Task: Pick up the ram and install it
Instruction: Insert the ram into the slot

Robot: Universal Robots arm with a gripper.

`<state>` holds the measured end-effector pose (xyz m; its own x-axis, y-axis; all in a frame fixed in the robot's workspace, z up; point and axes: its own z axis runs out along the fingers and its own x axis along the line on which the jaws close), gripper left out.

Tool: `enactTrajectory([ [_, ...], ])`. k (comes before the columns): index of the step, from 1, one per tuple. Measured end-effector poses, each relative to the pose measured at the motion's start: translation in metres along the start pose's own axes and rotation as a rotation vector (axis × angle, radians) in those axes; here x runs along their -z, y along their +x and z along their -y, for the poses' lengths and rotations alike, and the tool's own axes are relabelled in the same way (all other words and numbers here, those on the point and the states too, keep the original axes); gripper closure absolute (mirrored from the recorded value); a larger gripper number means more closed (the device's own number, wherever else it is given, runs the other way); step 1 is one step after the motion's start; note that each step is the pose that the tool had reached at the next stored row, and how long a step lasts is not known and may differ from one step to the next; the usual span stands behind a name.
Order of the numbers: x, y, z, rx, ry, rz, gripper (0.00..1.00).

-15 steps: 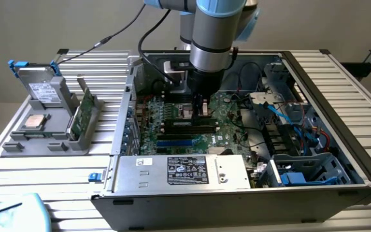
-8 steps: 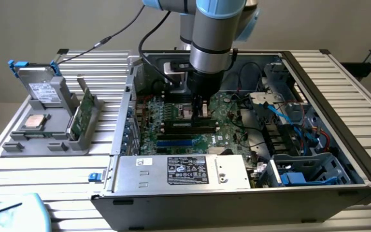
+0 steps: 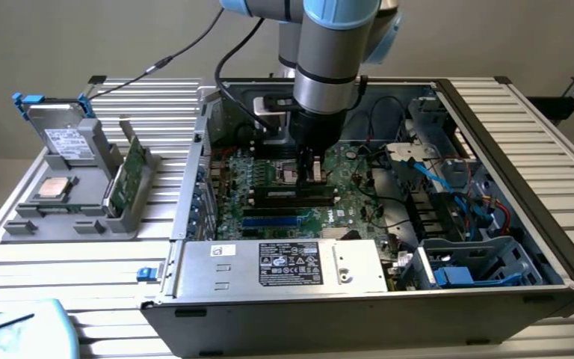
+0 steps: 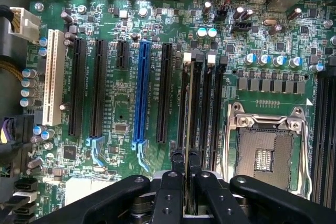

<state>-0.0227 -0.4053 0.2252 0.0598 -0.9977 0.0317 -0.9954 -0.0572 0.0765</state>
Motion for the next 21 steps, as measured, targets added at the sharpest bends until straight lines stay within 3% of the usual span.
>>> enactTrajectory([
  [9, -0.0013, 0.0, 0.0, 0.002, -0.005, -0.0071, 0.86],
  [21, -0.0014, 0.0001, 0.0023, 0.007, -0.0131, -0.0084, 0.86],
])
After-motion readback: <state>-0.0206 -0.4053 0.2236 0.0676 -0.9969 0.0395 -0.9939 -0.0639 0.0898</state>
